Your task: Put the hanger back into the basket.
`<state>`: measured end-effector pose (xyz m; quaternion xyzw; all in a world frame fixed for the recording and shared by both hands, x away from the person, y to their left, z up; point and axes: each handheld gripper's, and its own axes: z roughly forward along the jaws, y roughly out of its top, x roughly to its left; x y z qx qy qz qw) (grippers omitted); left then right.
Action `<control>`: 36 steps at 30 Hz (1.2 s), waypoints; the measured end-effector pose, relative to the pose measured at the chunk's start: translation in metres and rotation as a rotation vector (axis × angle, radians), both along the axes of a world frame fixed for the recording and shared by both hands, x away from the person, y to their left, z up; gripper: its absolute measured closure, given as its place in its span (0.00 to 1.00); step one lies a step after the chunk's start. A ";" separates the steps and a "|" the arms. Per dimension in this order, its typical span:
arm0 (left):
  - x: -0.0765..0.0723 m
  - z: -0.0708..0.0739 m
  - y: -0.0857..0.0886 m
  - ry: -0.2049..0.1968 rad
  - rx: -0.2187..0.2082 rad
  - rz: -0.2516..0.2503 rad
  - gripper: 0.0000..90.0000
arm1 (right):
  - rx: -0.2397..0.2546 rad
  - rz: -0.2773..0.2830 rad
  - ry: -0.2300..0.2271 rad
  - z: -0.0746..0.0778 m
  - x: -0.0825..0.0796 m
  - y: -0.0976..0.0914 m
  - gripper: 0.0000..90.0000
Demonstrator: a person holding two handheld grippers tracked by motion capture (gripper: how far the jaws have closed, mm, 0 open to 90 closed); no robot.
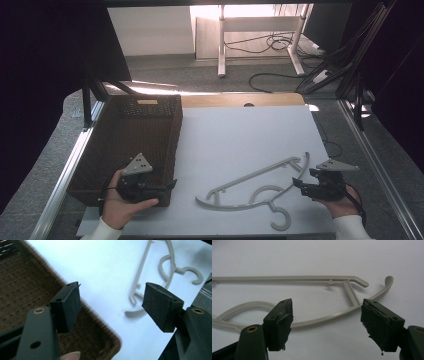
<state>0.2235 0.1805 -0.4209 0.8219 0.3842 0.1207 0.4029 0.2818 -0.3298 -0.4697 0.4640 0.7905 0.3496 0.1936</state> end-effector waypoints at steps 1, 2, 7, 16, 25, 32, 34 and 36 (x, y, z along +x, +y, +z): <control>0.000 0.000 0.000 0.000 0.000 0.000 0.34 | 0.005 -0.003 -0.001 0.000 0.000 0.000 0.29; 0.001 0.001 -0.008 0.001 0.003 -0.017 0.34 | 0.011 -0.005 -0.005 0.001 0.000 -0.001 0.29; 0.008 0.002 -0.028 0.020 0.021 -0.062 0.34 | 0.043 -0.002 -0.011 0.004 0.000 -0.004 0.29; 0.019 0.002 -0.060 0.035 0.035 -0.123 0.35 | 0.068 0.039 -0.037 0.007 -0.002 -0.001 0.29; 0.028 -0.001 -0.093 0.052 0.064 -0.192 0.35 | 0.073 0.044 -0.039 0.007 -0.003 -0.001 0.29; 0.034 -0.010 -0.117 0.077 0.093 -0.245 0.35 | 0.064 0.050 -0.036 0.007 -0.003 0.000 0.29; 0.035 -0.012 -0.122 0.080 0.099 -0.264 0.35 | 0.064 0.050 -0.037 0.007 -0.002 0.000 0.29; 0.037 -0.014 -0.128 0.087 0.099 -0.275 0.36 | 0.065 0.047 -0.036 0.007 -0.002 -0.001 0.29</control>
